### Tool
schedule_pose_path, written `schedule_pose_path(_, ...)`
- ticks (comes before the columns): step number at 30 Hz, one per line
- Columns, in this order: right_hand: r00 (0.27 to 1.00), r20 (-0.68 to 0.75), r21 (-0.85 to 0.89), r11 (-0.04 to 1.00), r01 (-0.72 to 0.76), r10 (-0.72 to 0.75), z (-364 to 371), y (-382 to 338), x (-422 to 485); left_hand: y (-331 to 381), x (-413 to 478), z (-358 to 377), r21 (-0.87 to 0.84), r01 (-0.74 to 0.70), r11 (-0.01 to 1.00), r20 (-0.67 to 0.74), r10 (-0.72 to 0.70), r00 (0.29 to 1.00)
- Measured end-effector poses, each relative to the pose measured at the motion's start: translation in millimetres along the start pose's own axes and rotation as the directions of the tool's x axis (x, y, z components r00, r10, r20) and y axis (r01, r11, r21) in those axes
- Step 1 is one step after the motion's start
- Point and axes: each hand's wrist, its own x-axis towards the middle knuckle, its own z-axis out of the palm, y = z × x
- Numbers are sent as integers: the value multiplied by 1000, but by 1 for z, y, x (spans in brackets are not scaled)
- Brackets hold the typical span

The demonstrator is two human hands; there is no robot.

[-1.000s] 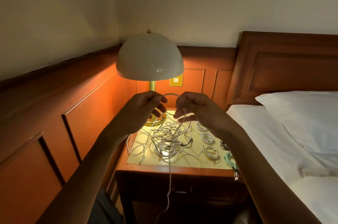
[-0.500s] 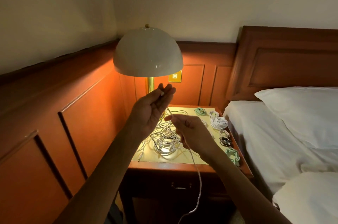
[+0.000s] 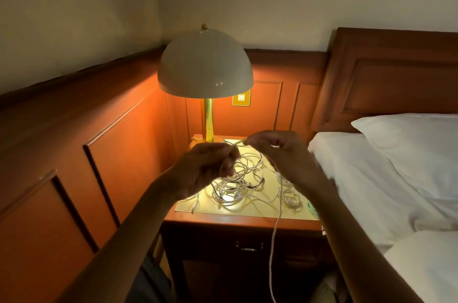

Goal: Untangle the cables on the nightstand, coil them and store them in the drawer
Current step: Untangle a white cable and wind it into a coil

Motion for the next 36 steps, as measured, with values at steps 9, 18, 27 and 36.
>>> schedule_pose_path(9, 991, 132, -294, 956, 17, 23, 39, 25, -33, -29, 24, -7, 646, -244, 723, -416, 602, 682)
schedule_pose_path(18, 990, 137, -7, 999, -45, 46, -7, 15, 0, -30, -9, -9, 204, -24, 979, 45, 16, 999)
schedule_pose_path(27, 972, 133, -57, 980, -190, 196, 55, 45, -36, -29, 30, -9, 183, -386, 904, -846, 345, 406)
schedule_pose_path(36, 998, -57, -352, 936, -11, -10, 1, 35, 2, -51, -12, -21, 866, -99, 491, -36, 258, 965)
